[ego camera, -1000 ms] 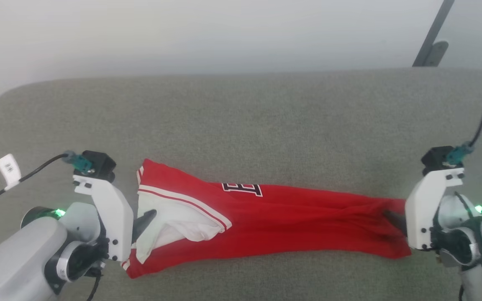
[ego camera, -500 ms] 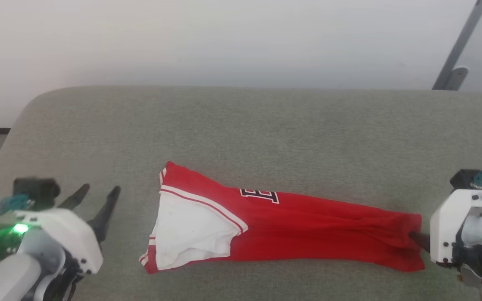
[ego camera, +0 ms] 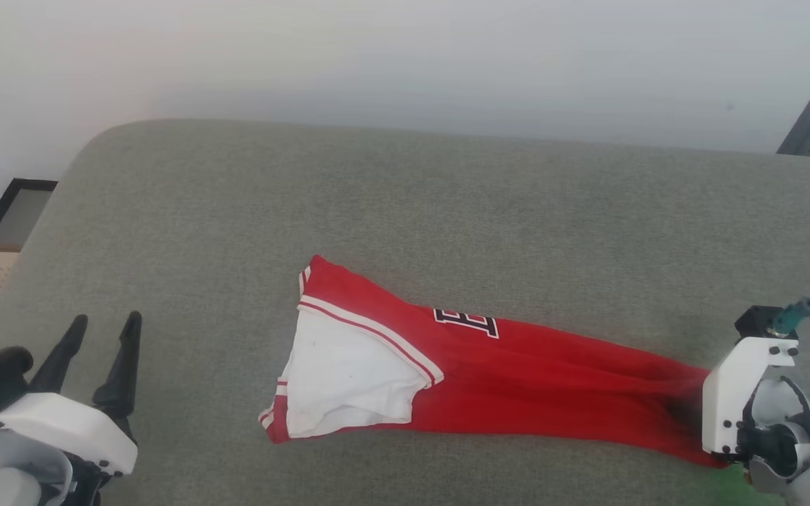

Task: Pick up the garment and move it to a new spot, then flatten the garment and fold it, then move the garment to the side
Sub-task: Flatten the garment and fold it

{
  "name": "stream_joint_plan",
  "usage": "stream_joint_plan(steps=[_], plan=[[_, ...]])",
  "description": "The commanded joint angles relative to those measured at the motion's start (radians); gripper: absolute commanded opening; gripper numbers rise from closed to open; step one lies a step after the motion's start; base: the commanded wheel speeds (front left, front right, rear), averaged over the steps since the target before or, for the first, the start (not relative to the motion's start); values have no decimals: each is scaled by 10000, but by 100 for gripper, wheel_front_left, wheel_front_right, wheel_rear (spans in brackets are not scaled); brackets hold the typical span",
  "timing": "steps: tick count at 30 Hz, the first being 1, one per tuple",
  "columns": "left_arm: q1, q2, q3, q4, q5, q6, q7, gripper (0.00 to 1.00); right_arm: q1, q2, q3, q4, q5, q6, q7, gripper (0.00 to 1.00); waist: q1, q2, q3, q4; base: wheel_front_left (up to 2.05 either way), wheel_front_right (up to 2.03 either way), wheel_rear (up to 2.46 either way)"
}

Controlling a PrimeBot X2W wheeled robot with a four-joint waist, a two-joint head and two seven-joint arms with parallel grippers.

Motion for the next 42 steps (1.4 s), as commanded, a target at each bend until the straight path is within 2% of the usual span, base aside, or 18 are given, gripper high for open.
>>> stream_joint_plan(steps=[1,5,10,16,20,27,33,37,42], plan=[[282,-252,342,74,335,-188,-60,100,-53,33,219,137,227,5,-136,0,0,0,43,97,0,0,0],[686,-1050,1451,314,1035,-757,-58,100,-144,-253,601,388,703,5,-318,0,0,0,68,199,0,0,0],[1079,-1754,2463,630,1771,-1416,-60,100,-396,-674,742,302,1188,3,-500,0,0,0,147,177,0,0,0],[1094,-2385,3374,756,2636,-2164,-61,100,-508,-1427,339,178,1511,3,-712,0,0,0,372,23,0,0,0],[985,-2781,3857,874,3060,-2486,-62,100,-604,-2149,-150,379,1266,3,-875,0,0,0,558,-80,0,0,0],[778,-3263,4309,1149,3529,-2788,-62,100,-941,-2787,-886,950,792,3,-1273,0,0,0,773,-257,0,0,0],[645,-3527,4545,1276,3903,-2939,-62,100,-1196,-2845,-749,862,737,3,-1291,0,0,0,851,-425,0,0,0],[657,-3617,4665,1284,4047,-2981,-63,100,-945,-2637,-295,-25,1240,5,-1013,0,0,0,810,-506,0,0,0],[787,-3661,4695,1313,4043,-2986,-63,100,-348,-2126,410,-2066,2119,5,-285,0,0,0,690,-555,0,0,0]])
